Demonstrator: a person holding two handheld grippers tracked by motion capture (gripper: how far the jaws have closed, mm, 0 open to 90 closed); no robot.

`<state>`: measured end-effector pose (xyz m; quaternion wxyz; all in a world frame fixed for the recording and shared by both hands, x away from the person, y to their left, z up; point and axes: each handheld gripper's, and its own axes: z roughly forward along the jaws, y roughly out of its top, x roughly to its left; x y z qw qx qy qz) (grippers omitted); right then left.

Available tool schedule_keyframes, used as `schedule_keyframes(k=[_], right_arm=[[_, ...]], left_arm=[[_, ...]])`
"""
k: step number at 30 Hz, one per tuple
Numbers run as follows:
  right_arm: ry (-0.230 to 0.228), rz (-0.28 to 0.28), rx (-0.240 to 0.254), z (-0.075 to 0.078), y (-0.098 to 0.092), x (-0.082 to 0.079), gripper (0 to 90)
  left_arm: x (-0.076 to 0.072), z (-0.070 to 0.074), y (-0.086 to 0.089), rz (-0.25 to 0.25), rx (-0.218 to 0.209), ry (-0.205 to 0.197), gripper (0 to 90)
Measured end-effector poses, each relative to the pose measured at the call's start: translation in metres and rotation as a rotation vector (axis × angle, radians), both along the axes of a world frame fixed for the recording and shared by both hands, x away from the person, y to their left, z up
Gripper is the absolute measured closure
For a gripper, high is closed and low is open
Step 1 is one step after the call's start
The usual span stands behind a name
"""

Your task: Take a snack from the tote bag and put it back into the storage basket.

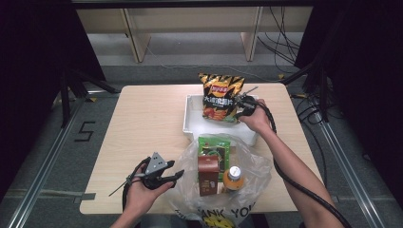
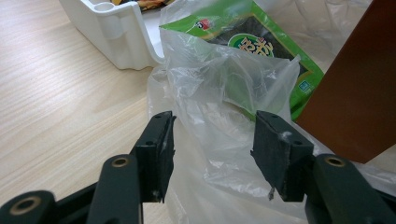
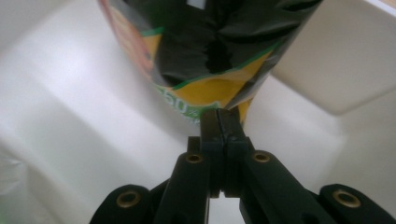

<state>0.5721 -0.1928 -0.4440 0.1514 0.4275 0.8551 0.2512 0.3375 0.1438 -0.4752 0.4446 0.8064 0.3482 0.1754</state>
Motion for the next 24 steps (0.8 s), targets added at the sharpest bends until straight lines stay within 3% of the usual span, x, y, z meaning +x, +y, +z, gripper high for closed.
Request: schedule_keyframes(k=[1, 2, 7, 8, 10, 12, 14, 17, 19, 24], right_arm=[[0.001, 0.019, -0.002, 0.001, -0.001, -0.002, 90.0], [0.002, -0.008, 0.019, 0.001, 0.002, -0.004, 90.0], [0.029, 0.058, 0.05, 0.0, 0.009, -0.009, 90.0], [0.027, 0.056, 0.049, -0.001, 0.011, -0.008, 90.0], [0.041, 0.041, 0.041, -0.001, 0.014, -0.007, 90.0], [0.011, 0.068, 0.023, -0.001, 0.015, -0.003, 90.0], [0.023, 0.046, 0.022, -0.001, 0.016, -0.001, 90.0], [0.008, 0.056, 0.013, -0.002, 0.015, 0.004, 90.0], [0.022, 0.033, 0.012, 0.0, 0.015, 0.003, 90.0], [-0.002, 0.045, 0.004, 0.0, 0.014, 0.004, 89.0]], left_arm=[[0.001, 0.0, 0.0, -0.007, 0.004, -0.005, 47.5], [0.0, 0.0, 0.0, 0.001, -0.001, 0.0, 47.5], [0.0, 0.001, -0.001, 0.001, 0.003, -0.001, 47.5], [0.0, 0.0, -0.002, 0.003, -0.019, 0.001, 47.4], [0.0, 0.0, -0.002, 0.01, -0.017, -0.002, 47.4], [0.0, 0.0, -0.002, 0.004, -0.019, 0.0, 47.4], [0.001, 0.0, 0.0, -0.012, 0.004, -0.002, 47.4], [0.0, -0.001, -0.001, 0.004, -0.023, 0.011, 47.4], [0.0, 0.0, -0.001, 0.008, -0.016, -0.001, 47.3], [0.0, 0.0, -0.001, 0.008, -0.016, -0.002, 47.3]])
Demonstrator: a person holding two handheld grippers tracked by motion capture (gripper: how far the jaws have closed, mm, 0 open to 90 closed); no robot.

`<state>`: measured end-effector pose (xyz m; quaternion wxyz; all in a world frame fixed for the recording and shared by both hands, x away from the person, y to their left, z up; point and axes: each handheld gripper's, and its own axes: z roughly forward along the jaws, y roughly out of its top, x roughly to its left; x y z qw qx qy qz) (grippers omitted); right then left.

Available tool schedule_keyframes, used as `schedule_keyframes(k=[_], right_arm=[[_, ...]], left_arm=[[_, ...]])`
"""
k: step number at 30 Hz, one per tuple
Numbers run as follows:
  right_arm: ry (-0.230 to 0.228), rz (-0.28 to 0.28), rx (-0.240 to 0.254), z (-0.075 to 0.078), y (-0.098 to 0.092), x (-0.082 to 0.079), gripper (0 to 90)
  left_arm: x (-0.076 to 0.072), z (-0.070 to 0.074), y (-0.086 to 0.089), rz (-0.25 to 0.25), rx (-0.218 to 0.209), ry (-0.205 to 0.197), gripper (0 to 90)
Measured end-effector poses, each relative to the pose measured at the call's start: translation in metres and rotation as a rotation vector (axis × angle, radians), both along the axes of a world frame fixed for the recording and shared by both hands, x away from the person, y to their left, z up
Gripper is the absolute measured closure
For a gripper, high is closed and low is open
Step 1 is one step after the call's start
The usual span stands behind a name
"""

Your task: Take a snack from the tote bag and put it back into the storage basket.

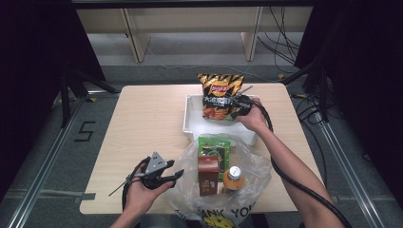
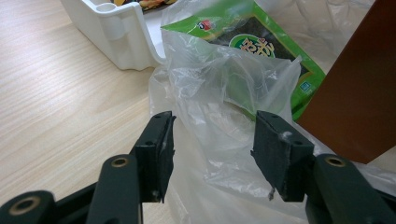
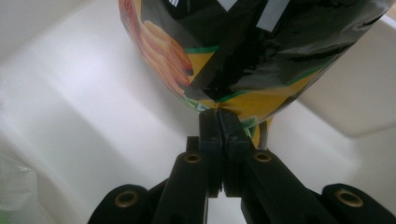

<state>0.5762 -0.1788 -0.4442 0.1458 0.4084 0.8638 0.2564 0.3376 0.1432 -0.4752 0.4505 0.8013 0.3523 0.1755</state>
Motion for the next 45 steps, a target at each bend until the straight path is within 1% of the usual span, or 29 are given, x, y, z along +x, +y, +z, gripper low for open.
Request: schedule_keyframes(k=[2, 3, 4, 5, 8, 9, 12, 14, 15, 16, 17, 18, 19, 20, 21, 22, 24, 25, 26, 28, 31, 32, 34, 35, 37, 40, 41, 42, 45], right_arm=[[0.004, -0.006, 0.011, 0.003, 0.0, -0.003, 87.1], [-0.005, -0.002, 0.019, 0.006, -0.001, -0.005, 85.8], [-0.026, 0.01, 0.029, 0.012, -0.003, -0.009, 84.4], [-0.008, 0.002, 0.043, 0.017, -0.003, -0.014, 83.4], [-0.041, 0.047, 0.07, 0.036, -0.007, -0.029, 80.1], [-0.039, 0.039, 0.08, 0.041, -0.008, -0.034, 79.6], [-0.074, 0.074, 0.122, 0.056, -0.011, -0.052, 77.6], [-0.054, 0.103, 0.121, 0.067, -0.013, -0.065, 76.5], [-0.039, 0.113, 0.142, 0.07, -0.013, -0.07, 76.1], [-0.05, 0.109, 0.157, 0.07, -0.013, -0.074, 75.7], [-0.036, 0.152, 0.186, 0.073, -0.013, -0.077, 75.5], [-0.021, 0.162, 0.208, 0.075, -0.011, -0.082, 75.4], [-0.036, 0.175, 0.234, 0.075, -0.009, -0.085, 75.3], [-0.021, 0.176, 0.237, 0.076, -0.007, -0.089, 75.1], [-0.03, 0.206, 0.237, 0.076, -0.004, -0.092, 75.0], [-0.024, 0.229, 0.233, 0.077, -0.002, -0.095, 74.9], [0.031, 0.273, 0.248, 0.078, 0.005, -0.103, 74.6], [0.015, 0.289, 0.253, 0.076, 0.008, -0.104, 74.6], [0.048, 0.314, 0.233, 0.077, 0.011, -0.108, 74.7], [0.075, 0.351, 0.206, 0.076, 0.015, -0.114, 74.9], [0.09, 0.39, 0.159, 0.068, 0.019, -0.12, 74.8], [0.094, 0.417, 0.145, 0.065, 0.019, -0.12, 74.5], [0.146, 0.405, 0.131, 0.059, 0.019, -0.123, 73.7], [0.157, 0.414, 0.126, 0.055, 0.018, -0.123, 73.4], [0.189, 0.417, 0.108, 0.045, 0.017, -0.121, 72.2], [0.211, 0.402, 0.069, 0.033, 0.013, -0.117, 70.2], [0.231, 0.371, 0.041, 0.03, 0.013, -0.117, 69.0], [0.224, 0.364, 0.025, 0.026, 0.011, -0.116, 68.0], [0.236, 0.351, 0.006, 0.019, 0.008, -0.113, 66.1]], left_arm=[[0.001, 0.001, 0.001, -0.009, 0.0, -0.003, 47.3], [0.0, 0.0, 0.0, 0.006, -0.02, 0.011, 47.2], [0.0, 0.001, 0.0, 0.001, -0.014, 0.008, 47.2], [0.001, 0.001, 0.001, 0.001, -0.009, 0.001, 47.2], [0.001, 0.001, 0.001, 0.004, -0.007, 0.003, 47.2], [0.001, 0.002, 0.001, 0.001, -0.005, -0.006, 47.3], [0.0, 0.002, 0.002, 0.021, -0.021, -0.002, 47.5], [0.001, 0.003, 0.003, 0.021, -0.014, -0.01, 47.6], [0.0, 0.003, 0.003, 0.03, -0.016, -0.003, 47.6], [0.0, 0.003, 0.003, 0.028, -0.016, -0.003, 47.5], [0.0, 0.004, 0.003, 0.03, -0.016, -0.003, 47.5], [0.001, 0.004, 0.004, 0.018, -0.006, -0.003, 47.5], [0.0, 0.004, 0.004, 0.022, -0.001, -0.003, 47.5], [0.001, 0.004, 0.004, 0.014, 0.002, -0.008, 47.5], [0.0, 0.003, 0.001, 0.028, -0.028, -0.002, 47.5], [0.0, 0.003, 0.001, 0.024, -0.025, 0.001, 47.5], [0.0, 0.003, 0.0, 0.023, -0.032, 0.006, 47.6], [-0.001, 0.004, -0.001, 0.022, -0.035, 0.003, 47.6], [-0.002, 0.005, -0.002, 0.023, -0.024, 0.0, 47.6], [-0.001, 0.005, -0.002, 0.012, -0.024, -0.007, 47.7], [-0.002, 0.006, -0.004, 0.022, -0.037, -0.003, 47.9], [-0.001, 0.008, -0.003, 0.01, -0.015, -0.007, 47.9], [0.002, 0.009, -0.006, 0.002, -0.036, -0.023, 48.0], [0.002, 0.012, -0.009, 0.004, -0.048, -0.02, 48.1], [0.003, 0.015, -0.011, -0.001, -0.048, -0.031, 48.1], [0.006, 0.016, -0.015, -0.013, -0.061, -0.029, 48.2], [0.007, 0.016, -0.017, -0.014, -0.055, -0.023, 48.2], [0.009, 0.016, -0.019, -0.021, -0.05, -0.023, 48.2], [0.013, 0.013, -0.024, -0.028, -0.032, -0.009, 48.0]])
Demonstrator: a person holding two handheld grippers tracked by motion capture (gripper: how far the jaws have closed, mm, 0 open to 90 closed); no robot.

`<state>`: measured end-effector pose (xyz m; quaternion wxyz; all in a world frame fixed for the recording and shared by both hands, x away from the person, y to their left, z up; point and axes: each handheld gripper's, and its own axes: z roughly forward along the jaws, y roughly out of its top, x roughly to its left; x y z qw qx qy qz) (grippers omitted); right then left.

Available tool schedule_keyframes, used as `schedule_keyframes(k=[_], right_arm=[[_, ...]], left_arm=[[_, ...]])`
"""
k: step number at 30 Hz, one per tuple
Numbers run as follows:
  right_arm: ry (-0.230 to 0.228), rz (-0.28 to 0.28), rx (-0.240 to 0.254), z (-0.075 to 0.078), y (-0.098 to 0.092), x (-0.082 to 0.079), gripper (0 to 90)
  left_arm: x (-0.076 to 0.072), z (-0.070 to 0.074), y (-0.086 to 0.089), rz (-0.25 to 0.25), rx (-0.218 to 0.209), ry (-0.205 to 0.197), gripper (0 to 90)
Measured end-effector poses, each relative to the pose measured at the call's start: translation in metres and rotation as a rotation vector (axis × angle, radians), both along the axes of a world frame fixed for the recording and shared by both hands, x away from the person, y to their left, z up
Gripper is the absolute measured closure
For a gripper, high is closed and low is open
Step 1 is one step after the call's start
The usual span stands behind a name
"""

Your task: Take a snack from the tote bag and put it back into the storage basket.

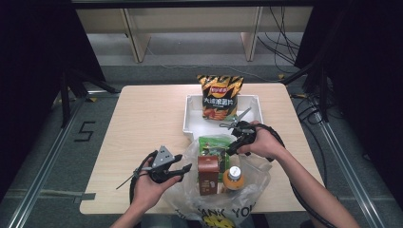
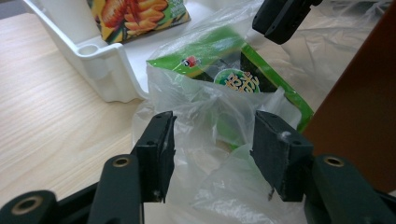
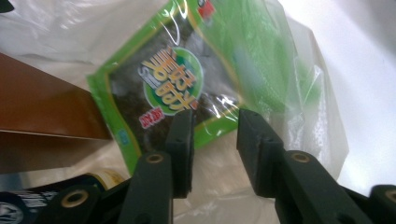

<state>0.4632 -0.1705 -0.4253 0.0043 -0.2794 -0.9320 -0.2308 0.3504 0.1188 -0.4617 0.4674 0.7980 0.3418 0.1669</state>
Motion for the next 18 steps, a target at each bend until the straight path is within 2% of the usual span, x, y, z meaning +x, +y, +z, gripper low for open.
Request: schedule_keyframes(k=[4, 6, 7, 8, 9, 10, 11, 12, 13, 14, 15, 16, 17, 18], right_arm=[[0.012, -0.003, -0.02, -0.001, -0.002, -0.002, 65.1], [0.014, 0.025, -0.026, -0.001, -0.002, -0.003, 65.1], [0.027, 0.022, -0.034, 0.0, -0.002, -0.005, 65.1], [0.016, 0.051, -0.03, 0.0, -0.002, -0.004, 65.1], [0.022, 0.063, -0.041, 0.0, -0.002, -0.005, 65.0], [0.038, 0.068, -0.054, 0.0, -0.002, -0.006, 64.8], [0.038, 0.071, -0.065, 0.0, 0.0, -0.006, 64.4], [0.042, 0.077, -0.076, -0.001, 0.0, -0.005, 63.6], [0.053, 0.064, -0.088, -0.002, 0.002, -0.006, 62.5], [0.048, 0.072, -0.098, -0.003, 0.002, -0.005, 60.9], [0.045, 0.035, -0.121, -0.006, 0.003, -0.003, 58.9], [0.033, 0.052, -0.124, -0.009, 0.003, 0.001, 57.0], [0.045, 0.023, -0.13, -0.011, 0.004, 0.003, 54.3], [0.034, 0.006, -0.126, -0.013, 0.003, 0.006, 51.4]], left_arm=[[0.003, -0.004, -0.002, -0.011, 0.019, 0.008, 48.0], [0.002, -0.007, -0.003, -0.008, 0.011, 0.019, 47.9], [0.002, -0.007, -0.002, -0.014, 0.03, 0.008, 48.0], [0.002, -0.008, -0.003, -0.007, 0.02, 0.014, 48.0], [0.002, -0.008, -0.001, -0.022, 0.045, 0.017, 48.0], [0.001, -0.009, -0.003, -0.007, 0.028, 0.025, 48.0], [0.001, -0.009, -0.003, -0.018, 0.046, 0.017, 48.0], [0.0, -0.009, -0.004, -0.02, 0.046, 0.015, 48.0], [0.0, -0.01, -0.005, -0.015, 0.032, 0.016, 48.0], [0.0, -0.01, -0.005, -0.02, 0.045, 0.017, 48.0], [0.0, -0.01, -0.005, -0.02, 0.048, 0.015, 48.0], [0.0, -0.01, -0.004, -0.032, 0.052, 0.023, 48.0], [0.0, -0.01, -0.004, -0.032, 0.062, 0.018, 48.0], [0.0, -0.009, -0.004, -0.034, 0.06, 0.02, 48.0]])
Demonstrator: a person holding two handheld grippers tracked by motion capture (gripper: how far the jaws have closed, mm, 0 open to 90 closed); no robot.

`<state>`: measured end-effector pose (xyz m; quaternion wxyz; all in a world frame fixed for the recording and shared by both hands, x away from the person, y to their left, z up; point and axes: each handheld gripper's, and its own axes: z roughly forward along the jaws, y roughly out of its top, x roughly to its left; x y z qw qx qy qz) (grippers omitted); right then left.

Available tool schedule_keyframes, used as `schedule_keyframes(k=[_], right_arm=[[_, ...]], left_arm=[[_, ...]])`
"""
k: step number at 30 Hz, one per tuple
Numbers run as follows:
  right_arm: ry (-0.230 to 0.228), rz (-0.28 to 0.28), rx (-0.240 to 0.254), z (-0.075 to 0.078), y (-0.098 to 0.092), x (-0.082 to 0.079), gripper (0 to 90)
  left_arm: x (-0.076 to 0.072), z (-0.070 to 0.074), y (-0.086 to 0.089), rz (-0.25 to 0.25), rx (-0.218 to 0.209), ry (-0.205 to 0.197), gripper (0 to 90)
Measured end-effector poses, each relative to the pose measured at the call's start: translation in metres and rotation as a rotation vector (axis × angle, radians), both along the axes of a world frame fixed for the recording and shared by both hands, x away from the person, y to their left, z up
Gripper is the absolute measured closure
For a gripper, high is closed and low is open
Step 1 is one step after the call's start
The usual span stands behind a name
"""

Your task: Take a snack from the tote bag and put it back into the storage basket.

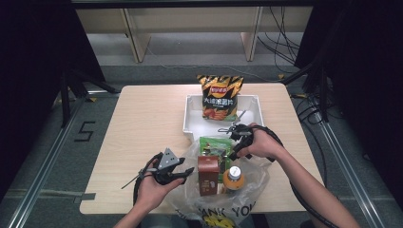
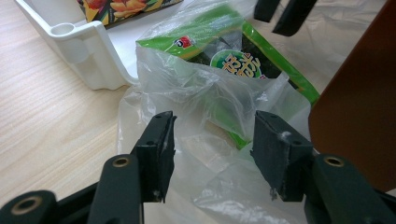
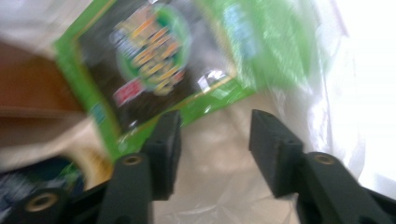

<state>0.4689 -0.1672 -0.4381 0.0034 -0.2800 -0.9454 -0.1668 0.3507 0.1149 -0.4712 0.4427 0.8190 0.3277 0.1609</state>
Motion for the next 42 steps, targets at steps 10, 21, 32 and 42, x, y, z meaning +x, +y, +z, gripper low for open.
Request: schedule_keyframes(k=[10, 21, 32, 42], right_arm=[[-0.013, -0.149, 0.106, -0.009, -0.001, 0.014, 35.6], [-0.031, -0.167, 0.141, -0.016, 0.003, 0.02, 29.6], [-0.046, -0.187, 0.203, -0.021, 0.006, 0.027, 29.4], [-0.007, -0.196, 0.246, -0.026, 0.006, 0.034, 30.0]], left_arm=[[0.001, 0.0, 0.001, 0.01, -0.006, -0.01, 48.0], [0.003, -0.001, 0.003, -0.006, 0.006, -0.009, 48.0], [0.004, -0.002, 0.004, 0.007, -0.003, 0.009, 48.0], [0.005, -0.003, 0.006, 0.011, 0.005, 0.01, 48.0]])
